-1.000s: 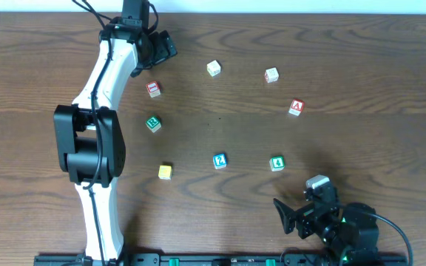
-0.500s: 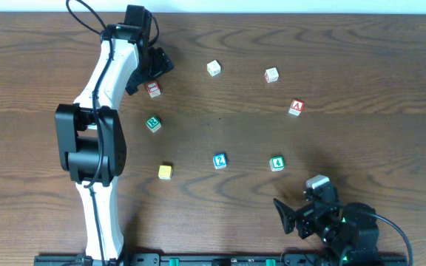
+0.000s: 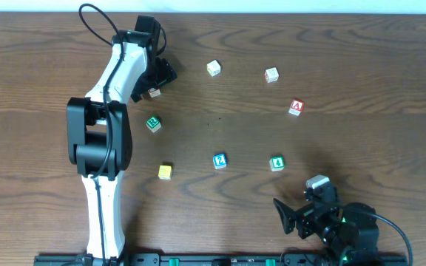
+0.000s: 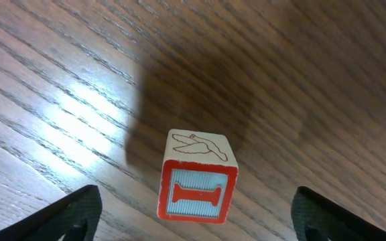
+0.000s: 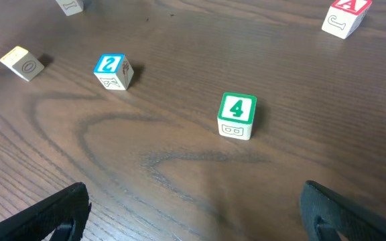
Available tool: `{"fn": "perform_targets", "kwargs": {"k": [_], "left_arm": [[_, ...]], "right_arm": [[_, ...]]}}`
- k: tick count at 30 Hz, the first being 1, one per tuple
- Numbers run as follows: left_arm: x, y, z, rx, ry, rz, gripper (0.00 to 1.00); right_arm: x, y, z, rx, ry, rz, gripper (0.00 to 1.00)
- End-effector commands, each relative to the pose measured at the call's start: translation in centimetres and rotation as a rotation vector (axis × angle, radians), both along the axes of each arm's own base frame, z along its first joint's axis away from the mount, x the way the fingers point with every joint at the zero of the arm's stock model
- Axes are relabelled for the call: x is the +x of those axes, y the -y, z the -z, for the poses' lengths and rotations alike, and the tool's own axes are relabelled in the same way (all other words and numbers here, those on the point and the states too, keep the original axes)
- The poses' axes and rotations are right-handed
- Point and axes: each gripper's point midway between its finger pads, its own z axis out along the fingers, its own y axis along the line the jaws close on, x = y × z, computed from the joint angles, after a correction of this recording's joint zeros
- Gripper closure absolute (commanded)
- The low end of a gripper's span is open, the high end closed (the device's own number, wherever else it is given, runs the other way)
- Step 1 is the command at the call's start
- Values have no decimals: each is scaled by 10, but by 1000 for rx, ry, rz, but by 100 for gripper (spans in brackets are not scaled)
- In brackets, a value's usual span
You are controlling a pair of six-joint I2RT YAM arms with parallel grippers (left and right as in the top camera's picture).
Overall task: Spell out Ai2
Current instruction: 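Reach the left gripper to the red 'I' block and grasp it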
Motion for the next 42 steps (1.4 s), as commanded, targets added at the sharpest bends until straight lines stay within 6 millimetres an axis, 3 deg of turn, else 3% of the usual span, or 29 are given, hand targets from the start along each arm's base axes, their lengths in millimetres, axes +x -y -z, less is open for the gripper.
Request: {"fn": "perform_targets", "kwargs": {"k": [1, 11, 16, 35, 42], "left_arm": [[1, 1, 5, 23, -6, 6, 11], [-3, -1, 25, 24, -47, -13, 28], [0, -4, 25, 22, -36, -23, 32], [4, -11, 25, 19, -25, -42, 67], [4, -7, 25, -3, -27, -57, 75]], "right_arm": [[0, 0, 1, 15, -7, 7, 1], [0, 0, 1, 15, -7, 7, 1], [0, 0, 1, 15, -7, 7, 1], [0, 0, 1, 15, -7, 7, 1], [0, 0, 1, 15, -7, 7, 1]]}}
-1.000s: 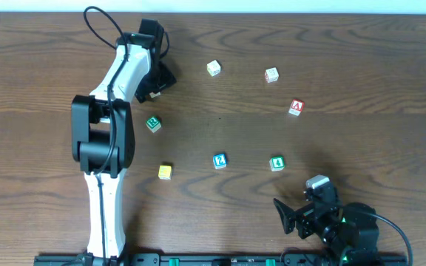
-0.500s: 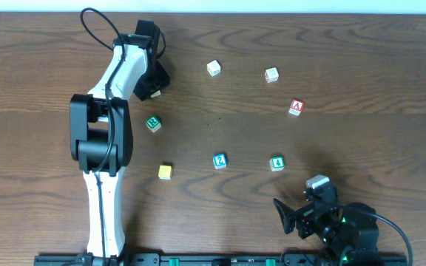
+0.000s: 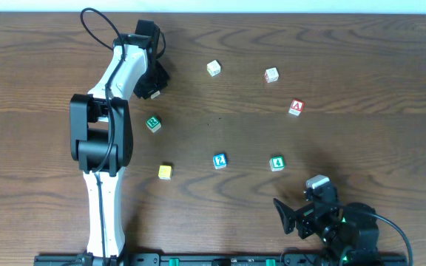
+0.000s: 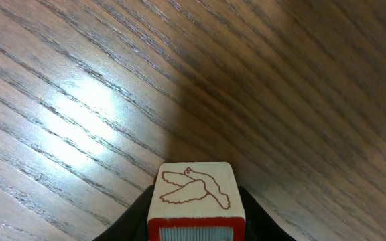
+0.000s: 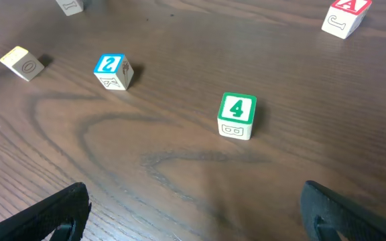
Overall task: Spell out Ai2
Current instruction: 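Reach the left gripper to the red 'I' block and grasp it, then carry the red 'I' block right toward the table center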
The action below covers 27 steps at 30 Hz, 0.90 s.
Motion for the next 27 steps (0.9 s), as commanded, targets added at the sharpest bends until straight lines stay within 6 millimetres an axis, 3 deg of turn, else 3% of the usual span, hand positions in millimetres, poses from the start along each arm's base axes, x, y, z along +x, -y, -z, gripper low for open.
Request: {"fn": "perform_targets", "kwargs": {"k": [1, 8, 14, 20, 25, 27], "left_arm": [[2, 2, 3, -23, -2, -32, 76], [6, 15, -5, -85, 15, -1, 94], [11, 27, -29, -57, 82, 294, 94], [3, 63, -54, -10, 138, 650, 94], [-9, 95, -57, 16, 141, 837, 94], [-13, 99, -56, 48, 125, 786, 94]], "right_arm": [[0, 0, 1, 15, -7, 7, 1], [0, 0, 1, 15, -7, 7, 1], [0, 0, 1, 15, -7, 7, 1], [0, 0, 1, 15, -7, 7, 1], [0, 0, 1, 15, -7, 7, 1], [0, 0, 1, 15, -7, 7, 1]]}}
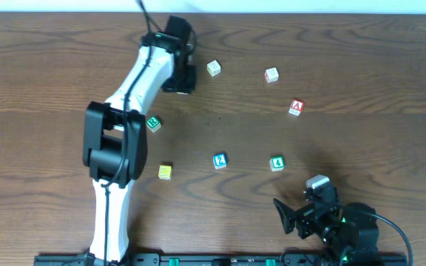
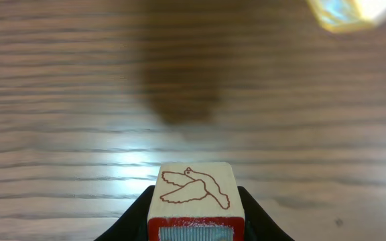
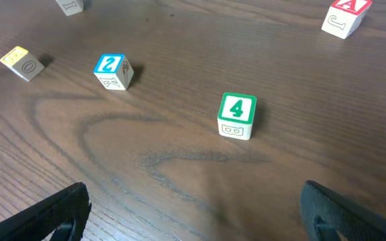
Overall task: Spell out Ai2
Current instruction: 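Carry the red 'I' block right toward the table center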
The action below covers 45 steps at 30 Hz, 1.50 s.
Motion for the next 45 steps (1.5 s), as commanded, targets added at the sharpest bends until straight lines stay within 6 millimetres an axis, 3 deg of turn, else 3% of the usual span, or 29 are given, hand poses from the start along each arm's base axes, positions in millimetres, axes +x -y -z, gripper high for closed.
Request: {"fn": "perform_targets", "kwargs": {"k": [1, 10, 14, 21, 24, 29, 35, 45], "left_arm": [[2, 6, -15, 28, 37, -24, 94], [-27, 28, -12, -93, -131, -869, 94], [-35, 42, -12, -141, -188, -1100, 94], [-43, 82, -15, -216, -228, -1089, 94], [-48, 90, -15, -231, -248, -1202, 94], [-54, 93, -14, -230, -275, -1381, 94], [-62, 80, -11, -171, -254, -1528, 94], [-66, 92, -11, -189, -241, -1597, 94]], "right_arm": [[0, 0, 1, 15, -7, 7, 1], [0, 0, 1, 15, -7, 7, 1], [0, 0, 1, 15, -7, 7, 1], [0, 0, 1, 15, -7, 7, 1], [0, 0, 1, 15, -7, 7, 1], [0, 0, 1, 15, -7, 7, 1], [0, 0, 1, 15, -7, 7, 1], [0, 0, 1, 15, -7, 7, 1]]}}
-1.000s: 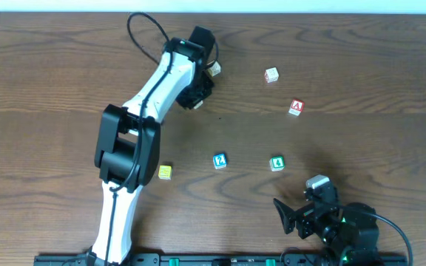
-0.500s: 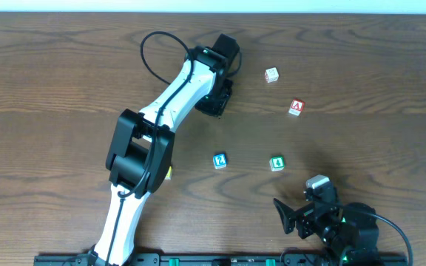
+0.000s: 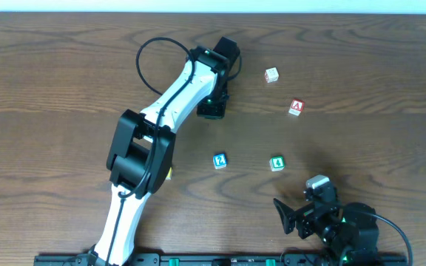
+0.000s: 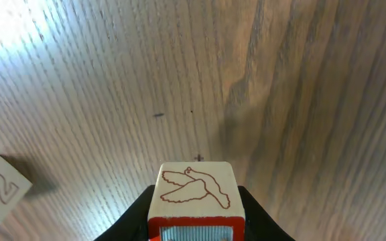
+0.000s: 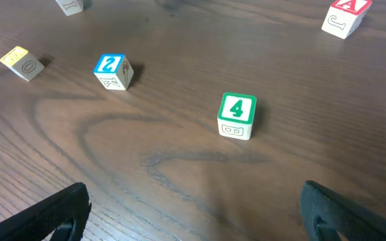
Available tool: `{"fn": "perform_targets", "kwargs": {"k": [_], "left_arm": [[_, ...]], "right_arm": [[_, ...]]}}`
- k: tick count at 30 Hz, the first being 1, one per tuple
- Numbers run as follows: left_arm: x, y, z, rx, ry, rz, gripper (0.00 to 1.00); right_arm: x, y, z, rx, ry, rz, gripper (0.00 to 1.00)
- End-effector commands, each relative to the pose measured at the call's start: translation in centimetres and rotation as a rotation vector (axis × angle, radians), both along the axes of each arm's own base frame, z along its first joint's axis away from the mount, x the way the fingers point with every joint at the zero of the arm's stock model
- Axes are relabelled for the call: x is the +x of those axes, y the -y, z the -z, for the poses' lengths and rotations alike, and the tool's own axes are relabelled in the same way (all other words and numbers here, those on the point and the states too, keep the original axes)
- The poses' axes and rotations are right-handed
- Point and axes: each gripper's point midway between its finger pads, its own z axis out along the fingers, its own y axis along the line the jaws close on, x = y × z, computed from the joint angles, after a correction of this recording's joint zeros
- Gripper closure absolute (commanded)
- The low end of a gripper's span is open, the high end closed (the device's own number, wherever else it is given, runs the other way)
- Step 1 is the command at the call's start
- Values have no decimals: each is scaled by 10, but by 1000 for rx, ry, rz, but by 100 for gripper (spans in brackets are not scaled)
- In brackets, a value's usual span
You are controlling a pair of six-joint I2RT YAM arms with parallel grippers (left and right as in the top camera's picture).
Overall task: Spell out Ai2
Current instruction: 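Carry the red 'I' block right toward the table center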
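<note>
My left gripper [image 3: 211, 108] hangs over the middle of the table's far half, shut on the red I block [image 4: 194, 197], whose top face bears a bird drawing. The red A block [image 3: 296, 107] lies to its right, also seen in the right wrist view as the red A block [image 5: 344, 17]. The blue 2 block [image 3: 220, 160] lies nearer the front; it shows at the lower left of the left wrist view as the 2 block. My right gripper [image 5: 193, 224] stands open at the front right, empty.
A green 4 block [image 3: 276, 163] lies right of the 2 block. A white and red block [image 3: 271, 74] sits at the back right. A yellow block [image 5: 22, 63] lies left of the 2 block, half hidden by the left arm in the overhead view.
My left gripper, still shut on the I block, has moved right and nearer, from beside the cream block at the back to above the table's middle. The right arm is unchanged.
My left gripper stood open around the I block at the back left. Then it was shut on it. It then held the block further right near the cream block, and now holds it over the table's middle, with the 2 block in its view.
</note>
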Motion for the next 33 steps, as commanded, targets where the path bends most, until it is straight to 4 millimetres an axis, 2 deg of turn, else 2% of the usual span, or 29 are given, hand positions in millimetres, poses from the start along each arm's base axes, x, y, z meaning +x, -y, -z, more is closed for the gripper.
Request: {"fn": "perform_targets", "kwargs": {"k": [1, 11, 18, 24, 29, 33], "left_arm": [[4, 8, -14, 28, 64, -50, 94], [11, 24, -19, 180, 255, -85, 94], [9, 19, 8, 118, 135, -113, 94], [11, 13, 10, 138, 137, -120, 94], [-2, 11, 22, 150, 69, -111, 94], [-8, 10, 24, 152, 42, -108, 94]], "right_arm": [[0, 0, 1, 15, -7, 7, 1], [0, 0, 1, 15, -7, 7, 1], [0, 0, 1, 15, -7, 7, 1], [0, 0, 1, 15, -7, 7, 1], [0, 0, 1, 15, -7, 7, 1], [0, 0, 1, 15, -7, 7, 1]]}}
